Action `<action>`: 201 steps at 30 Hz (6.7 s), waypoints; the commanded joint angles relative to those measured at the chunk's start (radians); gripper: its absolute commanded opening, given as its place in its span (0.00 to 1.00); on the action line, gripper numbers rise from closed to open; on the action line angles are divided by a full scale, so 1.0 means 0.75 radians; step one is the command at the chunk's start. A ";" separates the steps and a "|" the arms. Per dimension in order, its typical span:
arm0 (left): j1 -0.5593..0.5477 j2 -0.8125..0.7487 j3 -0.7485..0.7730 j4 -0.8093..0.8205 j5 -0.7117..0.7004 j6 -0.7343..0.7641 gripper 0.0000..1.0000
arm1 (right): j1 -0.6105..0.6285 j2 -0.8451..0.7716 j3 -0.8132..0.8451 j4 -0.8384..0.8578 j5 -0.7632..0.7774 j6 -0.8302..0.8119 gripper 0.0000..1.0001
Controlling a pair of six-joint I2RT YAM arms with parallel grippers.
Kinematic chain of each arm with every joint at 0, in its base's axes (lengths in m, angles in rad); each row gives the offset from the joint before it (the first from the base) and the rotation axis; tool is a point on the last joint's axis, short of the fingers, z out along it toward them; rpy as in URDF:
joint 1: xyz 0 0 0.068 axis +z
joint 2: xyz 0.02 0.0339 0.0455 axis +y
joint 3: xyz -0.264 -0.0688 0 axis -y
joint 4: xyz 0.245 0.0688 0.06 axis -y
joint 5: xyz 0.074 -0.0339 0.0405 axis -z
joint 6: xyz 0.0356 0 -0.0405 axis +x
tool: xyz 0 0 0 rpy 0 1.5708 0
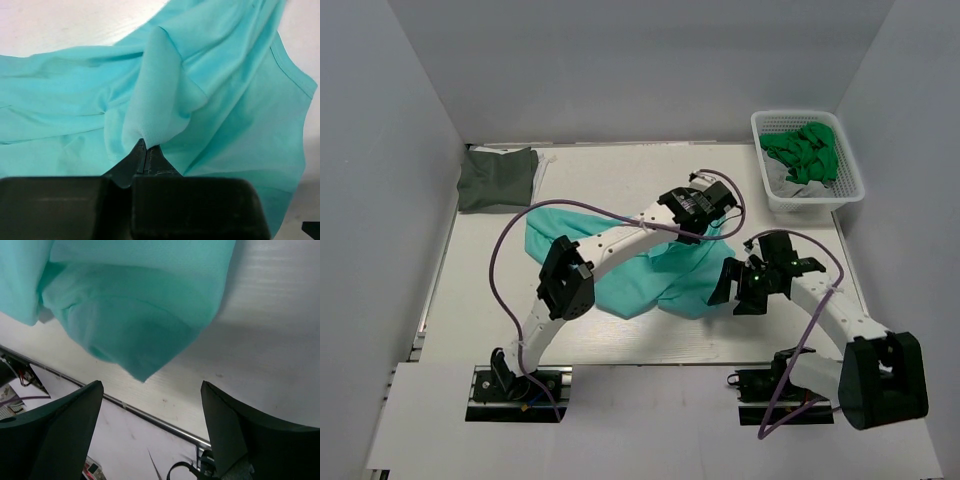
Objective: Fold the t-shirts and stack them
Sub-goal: Flatten out the tshirt
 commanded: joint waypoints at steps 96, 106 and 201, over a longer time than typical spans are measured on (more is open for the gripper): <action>0.906 -0.066 -0.007 0.206 -0.102 -0.034 1.00 | -0.056 1.163 1.681 0.108 0.681 -0.349 0.78; 0.864 -0.309 -0.411 0.390 0.310 0.041 1.00 | -0.015 0.877 1.303 0.208 0.464 -0.312 0.90; 0.992 -0.446 -1.220 0.571 0.390 -0.013 1.00 | 0.104 0.678 0.512 0.214 0.475 0.028 0.90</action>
